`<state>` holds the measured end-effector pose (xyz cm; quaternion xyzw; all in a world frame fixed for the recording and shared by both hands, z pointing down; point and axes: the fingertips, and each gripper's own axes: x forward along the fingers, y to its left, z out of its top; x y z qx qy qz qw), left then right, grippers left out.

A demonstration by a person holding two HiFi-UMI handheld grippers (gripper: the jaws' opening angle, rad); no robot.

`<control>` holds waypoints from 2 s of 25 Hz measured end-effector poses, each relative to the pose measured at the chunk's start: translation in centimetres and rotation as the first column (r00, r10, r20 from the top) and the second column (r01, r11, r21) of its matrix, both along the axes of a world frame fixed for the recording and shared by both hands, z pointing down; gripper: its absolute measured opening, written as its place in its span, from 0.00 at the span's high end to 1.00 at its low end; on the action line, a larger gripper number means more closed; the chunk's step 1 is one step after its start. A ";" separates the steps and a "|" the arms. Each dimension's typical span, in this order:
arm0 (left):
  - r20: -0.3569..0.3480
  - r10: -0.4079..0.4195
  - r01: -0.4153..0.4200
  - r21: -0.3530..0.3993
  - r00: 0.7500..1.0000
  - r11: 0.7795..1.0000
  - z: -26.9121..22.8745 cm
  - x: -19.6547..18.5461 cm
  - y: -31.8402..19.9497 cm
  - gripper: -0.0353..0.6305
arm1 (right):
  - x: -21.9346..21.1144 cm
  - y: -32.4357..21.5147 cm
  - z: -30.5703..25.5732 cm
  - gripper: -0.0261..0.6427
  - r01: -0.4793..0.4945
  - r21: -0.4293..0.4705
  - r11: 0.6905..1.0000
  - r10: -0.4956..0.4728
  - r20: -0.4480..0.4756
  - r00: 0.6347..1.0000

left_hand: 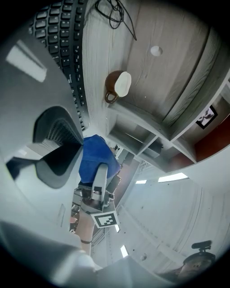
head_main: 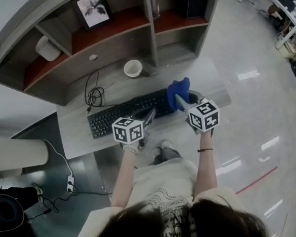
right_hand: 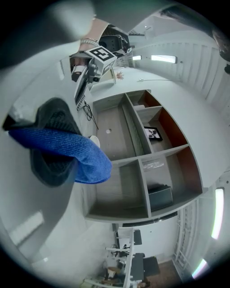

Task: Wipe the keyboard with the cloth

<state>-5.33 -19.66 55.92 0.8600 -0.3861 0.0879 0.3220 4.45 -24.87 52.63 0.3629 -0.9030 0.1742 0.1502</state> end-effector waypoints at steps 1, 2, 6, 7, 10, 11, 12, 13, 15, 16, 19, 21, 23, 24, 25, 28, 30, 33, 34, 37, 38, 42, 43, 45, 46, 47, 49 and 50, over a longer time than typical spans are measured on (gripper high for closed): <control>0.002 -0.005 0.005 0.009 1.000 1.000 0.0 0.1 -0.2 0.94 | 0.0 -0.2 0.1 0.87 -0.002 -0.005 1.000 0.002 -0.002 1.000; 0.006 -0.010 0.010 0.019 1.000 1.000 -0.1 0.1 -0.4 0.94 | -0.1 -0.5 0.3 0.87 -0.004 -0.012 1.000 0.004 -0.005 1.000; 0.002 -0.037 0.037 0.023 0.999 0.999 0.3 0.1 -0.9 0.94 | -1.2 -1.0 1.6 0.87 0.025 -0.044 0.999 -0.026 -0.031 0.999; -0.003 -0.042 0.042 0.021 0.999 0.999 0.3 0.3 -1.1 0.94 | -1.6 -1.1 1.9 0.87 0.030 -0.051 0.998 -0.031 -0.032 0.999; 0.000 -0.039 0.039 0.014 0.999 0.999 0.6 0.9 -1.1 0.94 | -2.3 -1.3 2.7 0.87 0.045 -0.072 0.996 -0.046 -0.012 0.999; 0.005 -0.042 0.042 0.008 0.999 0.999 0.8 0.9 -1.2 0.94 | -2.6 -1.2 3.0 0.87 0.054 -0.080 0.995 -0.054 -0.003 0.999; 0.009 -0.051 0.051 0.003 0.999 0.999 0.9 0.8 -1.2 0.94 | -2.8 -1.2 3.2 0.87 0.063 -0.087 0.994 -0.063 0.008 0.998; 0.012 -0.063 0.063 -0.001 0.998 0.998 1.1 0.6 -1.2 0.94 | -3.1 -1.1 3.3 0.87 0.072 -0.094 0.993 -0.071 0.020 0.997; 0.013 -0.087 0.088 -0.005 0.996 0.996 1.4 0.2 -1.4 0.94 | -3.5 -1.1 3.5 0.87 0.089 -0.104 0.991 -0.085 0.041 0.996; 0.012 -0.099 0.100 -0.008 0.995 0.995 1.7 0.1 -1.5 0.94 | -3.7 -1.1 3.6 0.87 0.096 -0.108 0.989 -0.091 0.047 0.995; 0.012 -0.132 0.132 -0.018 0.991 0.991 2.3 -0.1 -1.4 0.94 | -4.0 -0.9 4.2 0.87 0.116 -0.120 0.986 -0.110 0.059 0.992; 0.012 -0.149 0.149 -0.016 0.989 0.989 2.5 -0.2 -1.5 0.94 | -4.3 -0.7 4.3 0.87 0.133 -0.126 0.983 -0.125 0.072 0.990; 0.005 -0.170 0.170 -0.015 0.985 0.985 2.7 -0.2 -1.5 0.94 | -4.8 -0.5 4.4 0.87 0.155 -0.129 0.979 -0.146 0.077 0.986; 0.001 -0.179 0.179 -0.014 0.984 0.984 2.7 -0.2 -1.6 0.94 | -5.1 -0.4 4.4 0.87 0.167 -0.130 0.977 -0.158 0.079 0.984; -0.002 -0.187 0.187 -0.011 0.982 0.982 2.7 -0.2 -1.6 0.94 | -5.3 -0.2 4.5 0.87 0.178 -0.130 0.975 -0.169 0.081 0.982; -0.003 -0.193 0.193 -0.003 0.981 0.981 2.6 0.3 -1.5 0.94 | -5.4 0.0 4.5 0.87 0.198 -0.133 0.971 -0.187 0.088 0.978; 0.004 -0.195 0.195 0.000 0.981 0.981 2.6 0.4 -1.5 0.94 | -5.4 -0.1 4.5 0.87 0.201 -0.132 0.971 -0.191 0.087 0.978; 0.009 -0.214 0.214 -0.001 0.977 0.977 2.6 -0.1 -1.4 0.94 | -5.5 -0.1 4.5 0.87 0.203 -0.131 0.970 -0.193 0.088 0.977; 0.011 -0.218 0.218 -0.001 0.976 0.976 2.6 -0.2 -1.4 0.94 | -5.5 -0.1 4.5 0.87 0.202 -0.132 0.970 -0.192 0.090 0.977; 0.013 -0.218 0.218 -0.003 0.976 0.976 2.7 -0.5 -1.2 0.94 | -5.5 -0.1 4.5 0.87 0.196 -0.135 0.971 -0.184 0.094 0.978; 0.014 -0.216 0.216 -0.004 0.976 0.976 2.7 -0.5 -1.1 0.94 | -5.5 -0.1 4.5 0.87 0.193 -0.137 0.972 -0.181 0.095 0.979; 0.018 -0.216 0.216 -0.011 0.976 0.976 2.9 -1.0 -0.7 0.94 | -5.8 0.3 4.6 0.87 0.185 -0.145 0.972 -0.171 0.102 0.980; 0.017 -0.218 0.218 -0.011 0.976 0.976 2.9 -1.2 -0.7 0.94 | -6.0 0.4 4.6 0.87 0.184 -0.146 0.972 -0.170 0.102 0.980; 0.016 -0.222 0.223 -0.012 0.975 0.975 3.0 -1.5 -0.6 0.94 | -6.1 0.5 4.6 0.87 0.181 -0.149 0.972 -0.168 0.100 0.981; 0.014 -0.223 0.223 -0.013 0.975 0.975 3.0 -1.7 -0.5 0.94 | -6.2 0.6 4.6 0.87 0.179 -0.151 0.972 -0.165 0.100 0.981; 0.013 -0.223 0.223 -0.014 0.975 0.975 3.0 -1.8 -0.3 0.94 | -6.3 0.7 4.6 0.87 0.176 -0.153 0.972 -0.162 0.100 0.982; 0.011 -0.220 0.220 -0.016 0.976 0.975 3.0 -2.1 -0.1 0.94 | -6.5 0.8 4.7 0.87 0.167 -0.156 0.974 -0.153 0.097 0.984; 0.010 -0.218 0.218 -0.016 0.976 0.976 3.0 -2.3 0.0 0.94 | -6.6 0.8 4.7 0.87 0.163 -0.156 0.974 -0.149 0.096 0.984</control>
